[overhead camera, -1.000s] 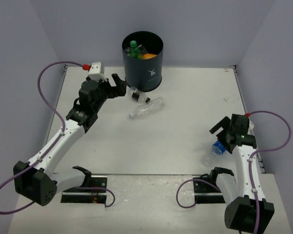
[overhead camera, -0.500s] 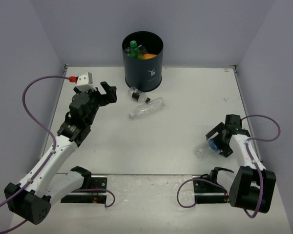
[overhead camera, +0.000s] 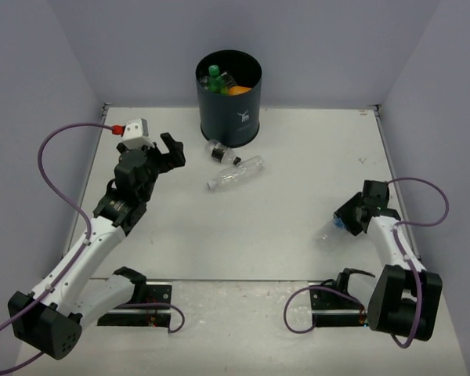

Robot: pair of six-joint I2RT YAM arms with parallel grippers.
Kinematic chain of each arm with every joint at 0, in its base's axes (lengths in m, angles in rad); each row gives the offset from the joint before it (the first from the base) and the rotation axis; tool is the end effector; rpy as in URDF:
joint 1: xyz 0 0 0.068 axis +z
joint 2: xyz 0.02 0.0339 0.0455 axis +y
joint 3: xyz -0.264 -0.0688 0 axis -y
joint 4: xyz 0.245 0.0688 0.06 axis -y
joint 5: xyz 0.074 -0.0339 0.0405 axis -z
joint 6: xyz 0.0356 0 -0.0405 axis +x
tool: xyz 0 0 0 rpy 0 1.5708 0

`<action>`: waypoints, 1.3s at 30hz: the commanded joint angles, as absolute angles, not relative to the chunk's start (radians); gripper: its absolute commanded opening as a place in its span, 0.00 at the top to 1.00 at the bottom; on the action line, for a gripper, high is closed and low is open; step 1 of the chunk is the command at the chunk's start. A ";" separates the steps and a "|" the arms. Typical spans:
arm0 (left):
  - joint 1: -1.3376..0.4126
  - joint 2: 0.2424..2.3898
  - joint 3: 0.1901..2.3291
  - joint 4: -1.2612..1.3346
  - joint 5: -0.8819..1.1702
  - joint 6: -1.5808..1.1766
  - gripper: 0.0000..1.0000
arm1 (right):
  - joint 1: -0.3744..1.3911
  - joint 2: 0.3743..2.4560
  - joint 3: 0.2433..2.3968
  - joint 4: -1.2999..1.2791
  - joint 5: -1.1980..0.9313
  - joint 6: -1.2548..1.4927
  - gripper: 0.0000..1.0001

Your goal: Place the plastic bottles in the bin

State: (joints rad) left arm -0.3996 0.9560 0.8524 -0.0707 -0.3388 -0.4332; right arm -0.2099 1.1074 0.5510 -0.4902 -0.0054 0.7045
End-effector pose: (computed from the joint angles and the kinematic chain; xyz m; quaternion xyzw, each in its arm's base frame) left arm 0.2106 -0.0761 0.3448 -0.1211 0.7531 -0.1382 0.6318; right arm 0.1923 -0.0408 0.1763 0.4257 0.8670 0.0660 0.2506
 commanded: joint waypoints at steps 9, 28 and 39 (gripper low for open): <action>-0.393 0.946 0.847 -0.148 -0.388 -0.527 0.00 | -0.003 0.909 0.904 -0.215 -0.037 0.516 0.70; -0.393 0.896 0.766 -0.216 -0.304 -0.592 0.00 | 0.339 1.889 2.163 0.088 -0.043 0.267 0.71; -0.393 0.920 0.769 -0.215 -0.253 -0.583 0.00 | 0.431 2.362 2.543 0.440 0.017 0.116 0.69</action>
